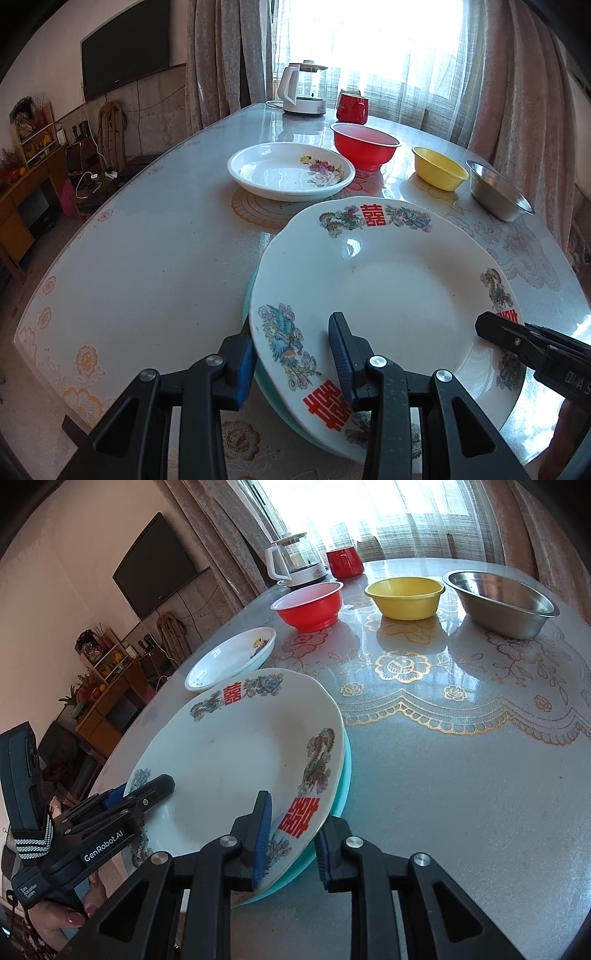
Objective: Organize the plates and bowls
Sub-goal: 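Carry the white dragon plate with both grippers and lower it onto the teal plate, then open both grippers and release the white plate on the teal plate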
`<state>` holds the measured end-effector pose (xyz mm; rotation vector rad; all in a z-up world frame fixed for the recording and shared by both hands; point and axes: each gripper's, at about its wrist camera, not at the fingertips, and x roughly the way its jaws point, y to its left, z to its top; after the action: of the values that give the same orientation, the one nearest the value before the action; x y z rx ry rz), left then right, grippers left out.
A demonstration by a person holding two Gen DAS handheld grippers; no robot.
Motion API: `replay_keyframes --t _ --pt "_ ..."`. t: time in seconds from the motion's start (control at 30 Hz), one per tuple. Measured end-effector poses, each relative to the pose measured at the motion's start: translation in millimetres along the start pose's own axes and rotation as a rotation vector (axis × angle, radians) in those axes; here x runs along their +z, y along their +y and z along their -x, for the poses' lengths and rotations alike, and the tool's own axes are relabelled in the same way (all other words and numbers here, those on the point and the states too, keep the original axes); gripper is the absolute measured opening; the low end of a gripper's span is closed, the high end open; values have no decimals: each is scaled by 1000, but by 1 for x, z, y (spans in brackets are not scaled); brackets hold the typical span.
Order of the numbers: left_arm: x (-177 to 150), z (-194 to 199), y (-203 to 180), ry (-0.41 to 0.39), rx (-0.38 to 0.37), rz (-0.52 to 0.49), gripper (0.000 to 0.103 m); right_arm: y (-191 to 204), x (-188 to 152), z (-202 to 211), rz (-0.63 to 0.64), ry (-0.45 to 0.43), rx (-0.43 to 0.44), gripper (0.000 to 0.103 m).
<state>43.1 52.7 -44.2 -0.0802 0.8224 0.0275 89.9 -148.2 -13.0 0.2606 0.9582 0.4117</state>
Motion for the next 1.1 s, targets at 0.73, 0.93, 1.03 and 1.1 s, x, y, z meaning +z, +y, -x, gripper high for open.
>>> replay_keyframes --t 0.73,0.93,1.03,1.1 --pt "1 -6 -36 0 -26 -81 42 -22 10 13 -49 29 -86 22" --pt "5 -1 -28 29 -65 -51 44 -20 4 17 -38 17 -78 24" --pt "4 6 -26 26 -89 -53 51 -21 3 20 -47 26 -53 25" --pt "5 12 -24 6 -96 -56 62 -21 3 22 -50 29 -30 29"
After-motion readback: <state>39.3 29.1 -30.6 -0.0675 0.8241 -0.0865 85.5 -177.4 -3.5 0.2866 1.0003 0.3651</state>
